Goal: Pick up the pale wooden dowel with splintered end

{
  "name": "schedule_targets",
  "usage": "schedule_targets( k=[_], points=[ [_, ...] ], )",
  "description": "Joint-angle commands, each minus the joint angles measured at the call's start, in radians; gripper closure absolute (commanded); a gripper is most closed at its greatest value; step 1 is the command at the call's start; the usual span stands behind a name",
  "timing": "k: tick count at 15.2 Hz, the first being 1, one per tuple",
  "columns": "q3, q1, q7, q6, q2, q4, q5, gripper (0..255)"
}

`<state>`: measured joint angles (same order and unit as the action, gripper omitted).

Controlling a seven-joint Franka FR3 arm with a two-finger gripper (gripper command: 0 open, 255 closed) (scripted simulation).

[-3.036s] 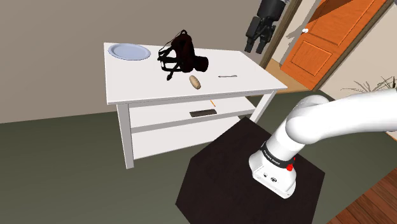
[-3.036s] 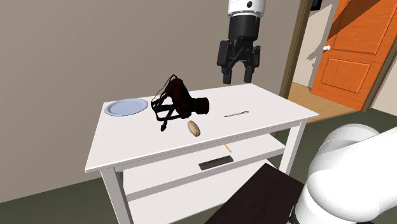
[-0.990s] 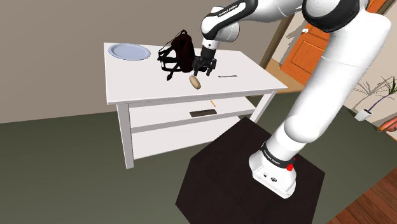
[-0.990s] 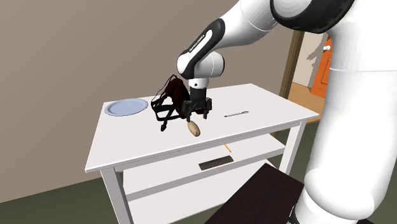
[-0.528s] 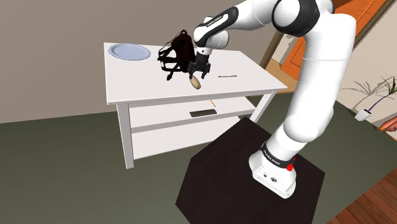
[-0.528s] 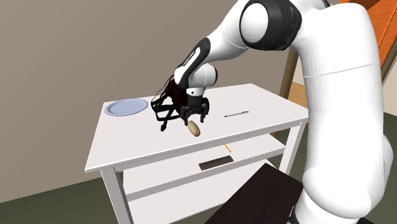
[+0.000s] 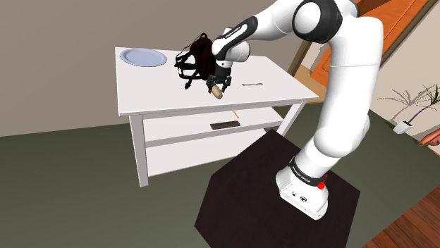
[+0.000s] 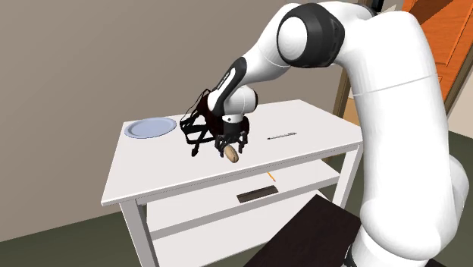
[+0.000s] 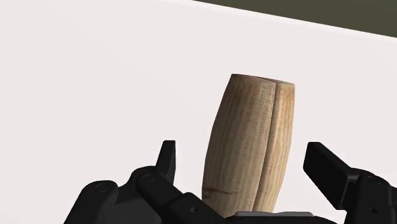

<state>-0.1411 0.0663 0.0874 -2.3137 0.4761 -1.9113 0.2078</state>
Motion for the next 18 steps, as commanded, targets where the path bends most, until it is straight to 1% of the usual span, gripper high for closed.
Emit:
schedule_targets(
  k=[1,10,18],
  points=[
    [0.001,0.000,0.001,-0.005,0.004,-0.001,0.001,255],
    [0.001,-0.001,0.000,-0.006,0.005,-0.001,0.001,255],
    [-0.010,-0.007,-0.019,0.075,-0.066,0.011,-0.019,255]
  ],
)
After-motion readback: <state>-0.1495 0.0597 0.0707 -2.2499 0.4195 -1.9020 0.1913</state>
